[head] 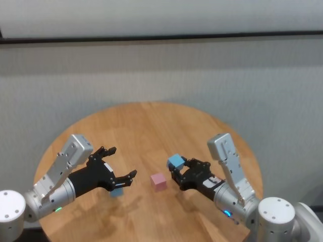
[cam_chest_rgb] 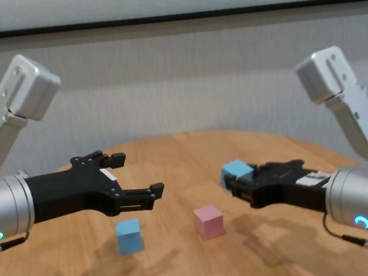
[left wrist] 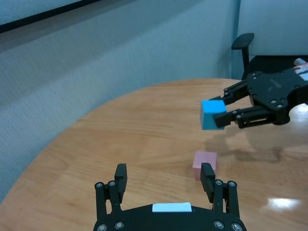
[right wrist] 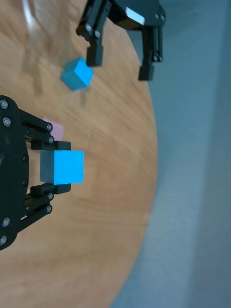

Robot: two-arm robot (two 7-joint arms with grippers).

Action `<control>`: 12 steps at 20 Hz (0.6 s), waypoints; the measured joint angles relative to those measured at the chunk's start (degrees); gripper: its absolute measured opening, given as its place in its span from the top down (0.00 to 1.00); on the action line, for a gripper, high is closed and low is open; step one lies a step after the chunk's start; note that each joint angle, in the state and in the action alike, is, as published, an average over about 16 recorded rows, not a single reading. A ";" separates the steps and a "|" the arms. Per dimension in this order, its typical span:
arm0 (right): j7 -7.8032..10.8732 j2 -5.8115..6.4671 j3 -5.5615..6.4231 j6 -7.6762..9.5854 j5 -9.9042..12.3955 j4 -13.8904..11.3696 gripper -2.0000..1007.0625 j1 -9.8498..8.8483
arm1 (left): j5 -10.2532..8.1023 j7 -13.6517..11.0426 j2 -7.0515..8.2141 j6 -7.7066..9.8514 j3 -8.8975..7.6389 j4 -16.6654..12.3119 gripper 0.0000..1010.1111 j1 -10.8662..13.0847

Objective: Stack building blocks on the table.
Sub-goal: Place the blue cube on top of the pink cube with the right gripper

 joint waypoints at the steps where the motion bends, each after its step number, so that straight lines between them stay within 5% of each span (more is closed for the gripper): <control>1: 0.11 -0.11 -0.30 -0.19 0.09 0.46 0.63 0.26 | 0.00 0.00 0.00 0.00 0.00 0.00 0.01 0.00; 12: 0.47 -0.90 -3.08 -1.64 0.75 3.79 0.63 2.11 | 0.00 0.00 0.00 0.00 0.00 0.00 0.01 0.00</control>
